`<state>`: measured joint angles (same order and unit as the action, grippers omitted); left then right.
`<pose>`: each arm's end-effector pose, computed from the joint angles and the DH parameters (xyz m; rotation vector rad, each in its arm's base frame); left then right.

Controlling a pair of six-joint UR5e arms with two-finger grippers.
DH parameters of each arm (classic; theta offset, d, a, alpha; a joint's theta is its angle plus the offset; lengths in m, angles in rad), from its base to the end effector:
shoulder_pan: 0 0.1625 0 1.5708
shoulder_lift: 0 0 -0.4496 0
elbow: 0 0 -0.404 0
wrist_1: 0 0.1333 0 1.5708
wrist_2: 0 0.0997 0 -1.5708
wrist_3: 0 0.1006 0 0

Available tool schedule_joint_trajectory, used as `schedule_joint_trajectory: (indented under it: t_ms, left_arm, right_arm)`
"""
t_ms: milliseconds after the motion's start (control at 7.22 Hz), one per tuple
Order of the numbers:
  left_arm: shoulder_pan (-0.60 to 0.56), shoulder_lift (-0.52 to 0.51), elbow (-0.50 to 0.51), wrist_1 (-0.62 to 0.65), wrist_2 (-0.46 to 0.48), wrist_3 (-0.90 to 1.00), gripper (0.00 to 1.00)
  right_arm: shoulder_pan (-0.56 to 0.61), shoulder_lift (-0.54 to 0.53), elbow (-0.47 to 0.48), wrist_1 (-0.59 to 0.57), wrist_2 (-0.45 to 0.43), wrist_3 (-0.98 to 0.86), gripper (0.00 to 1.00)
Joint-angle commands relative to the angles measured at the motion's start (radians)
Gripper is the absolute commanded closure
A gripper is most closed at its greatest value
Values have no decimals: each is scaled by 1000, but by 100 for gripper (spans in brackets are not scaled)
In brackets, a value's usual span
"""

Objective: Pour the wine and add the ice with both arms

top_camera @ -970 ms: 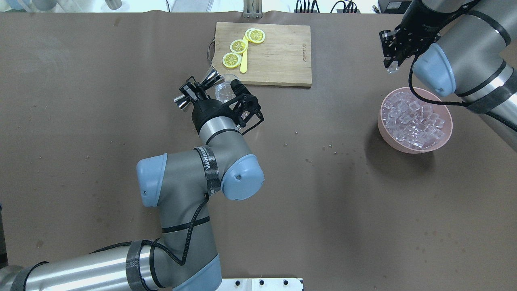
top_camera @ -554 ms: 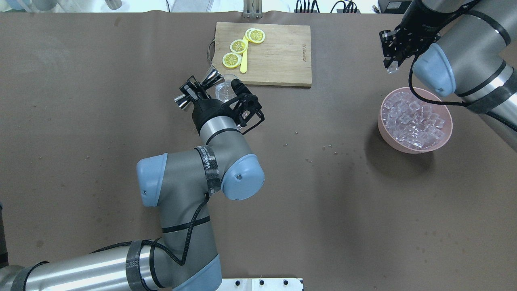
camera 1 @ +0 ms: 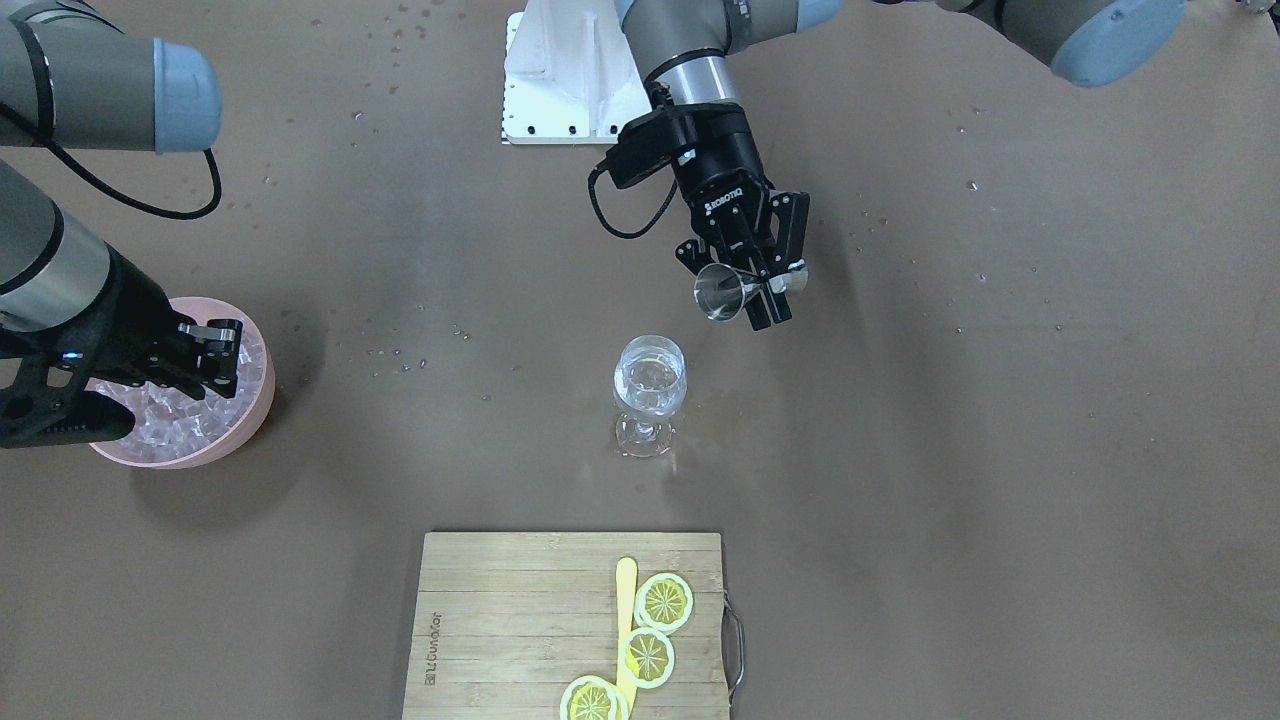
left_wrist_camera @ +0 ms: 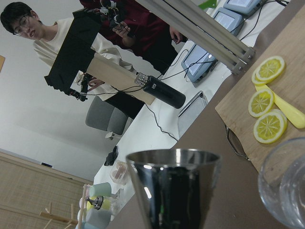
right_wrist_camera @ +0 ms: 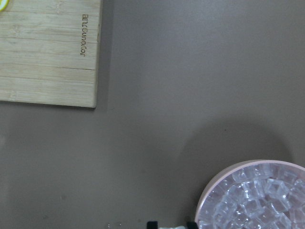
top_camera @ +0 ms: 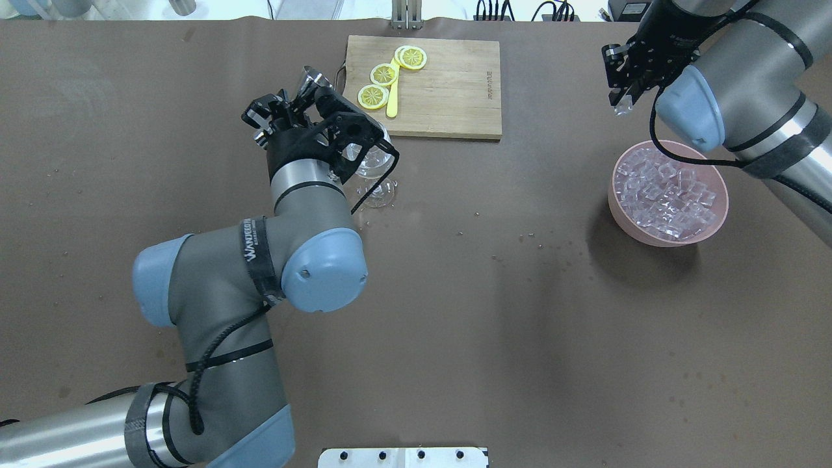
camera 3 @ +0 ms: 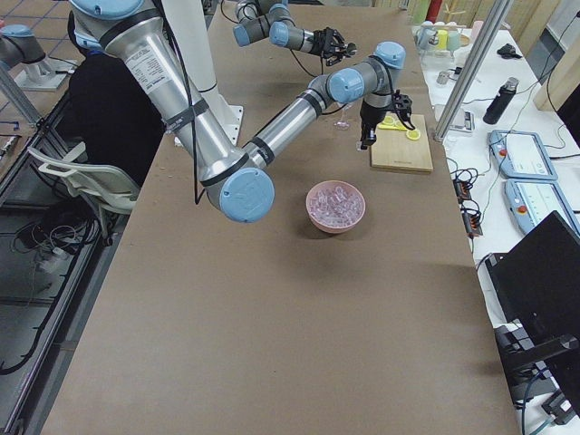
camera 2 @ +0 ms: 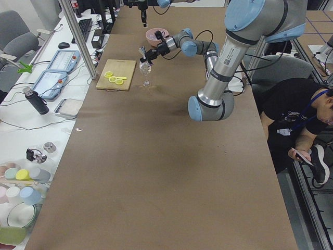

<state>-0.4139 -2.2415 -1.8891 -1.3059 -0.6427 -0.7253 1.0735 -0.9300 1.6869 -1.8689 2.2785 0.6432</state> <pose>0.4781 -0.4435 0.1563 1.1051 0.0200 0.0510 -0.2674 -0.6351 0.2699 -0.0054 -0.8213 -0.0247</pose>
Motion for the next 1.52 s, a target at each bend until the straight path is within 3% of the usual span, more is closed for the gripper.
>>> schedule_joint_trajectory:
  t_ms: [0,139,554,831,1386]
  left_arm:
    - [-63,106,-65,-222,-5,-11,94]
    - [-103,156,-67,-366,-14,-22,94]
    - [-334,404,-65,-743,-257,-51,94]
    - [-434,566,-35,-938,-354,-54,94]
    - [-465,752,248,-1497,-380,-170,96]
  right_arm:
    - [-38,101,-62,2,-1,102,100]
    - [-64,149,-91,8,-1,169,100]
    - [-159,308,-279,193,-16,416,100]
    - [-226,442,-392,197,-71,522,100]
    - [-319,542,-506,304,-140,679,100]
